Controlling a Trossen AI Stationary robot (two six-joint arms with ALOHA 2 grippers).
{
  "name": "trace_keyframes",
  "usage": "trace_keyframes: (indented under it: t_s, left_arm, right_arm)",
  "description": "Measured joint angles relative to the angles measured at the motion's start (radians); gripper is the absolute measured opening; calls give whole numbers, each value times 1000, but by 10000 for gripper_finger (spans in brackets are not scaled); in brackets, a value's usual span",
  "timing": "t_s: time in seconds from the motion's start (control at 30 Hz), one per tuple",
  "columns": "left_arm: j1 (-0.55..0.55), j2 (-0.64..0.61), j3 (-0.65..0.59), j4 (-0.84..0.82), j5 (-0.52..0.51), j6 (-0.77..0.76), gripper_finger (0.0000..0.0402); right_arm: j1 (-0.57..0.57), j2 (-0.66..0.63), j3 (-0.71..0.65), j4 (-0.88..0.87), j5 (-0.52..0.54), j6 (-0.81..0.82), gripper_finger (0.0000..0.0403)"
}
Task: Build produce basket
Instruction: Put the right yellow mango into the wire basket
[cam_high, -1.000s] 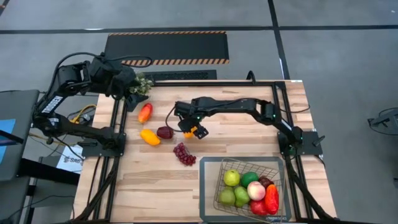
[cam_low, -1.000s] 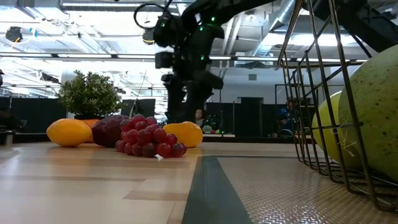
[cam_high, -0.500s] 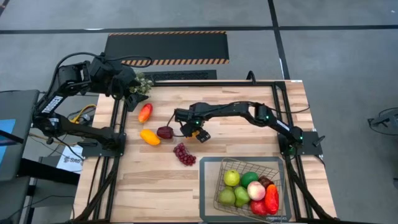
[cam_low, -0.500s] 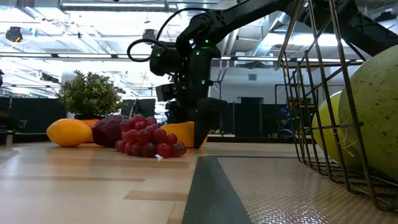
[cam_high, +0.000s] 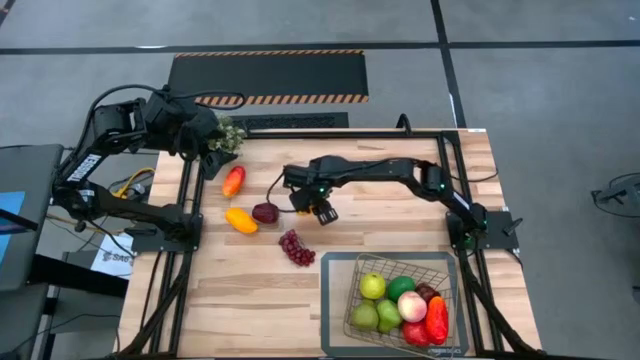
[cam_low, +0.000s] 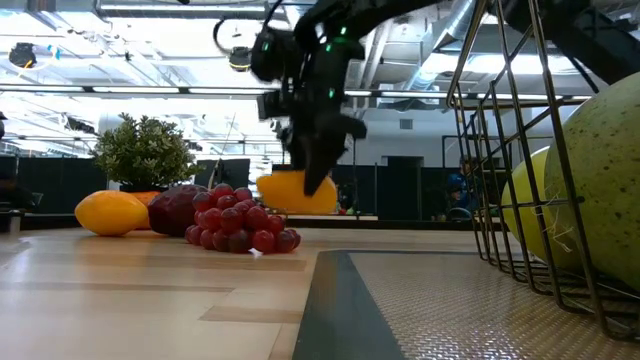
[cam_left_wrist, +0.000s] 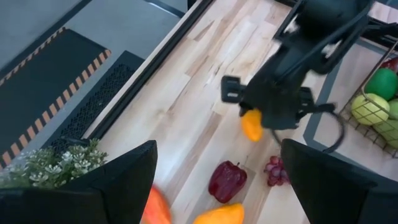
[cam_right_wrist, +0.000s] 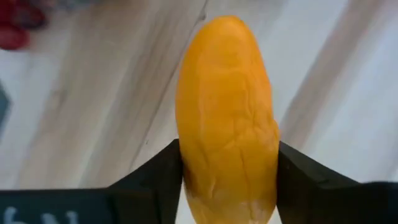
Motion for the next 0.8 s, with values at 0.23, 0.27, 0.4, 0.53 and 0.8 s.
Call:
trace_keyframes:
  t_s: [0.23, 0.27, 0.4, 0.53, 0.8]
  left_arm:
    - [0, 0, 0, 0, -7, 11, 328]
    - [0, 0, 0, 0, -7, 11, 328]
    - [0, 0, 0, 0, -7, 10, 328]
    - [0, 1, 0, 1, -7, 10, 328]
    - [0, 1, 0, 16, -7, 14, 328]
  right_arm:
    - [-2, -146, 0, -64, -16, 157, 195]
    - [-2, -170, 0, -78, -16, 190, 200]
    - [11, -274, 0, -159, -17, 358, 215]
    - [55, -377, 0, -265, -17, 553, 216]
    - [254, -528, 0, -444, 69, 982, 218]
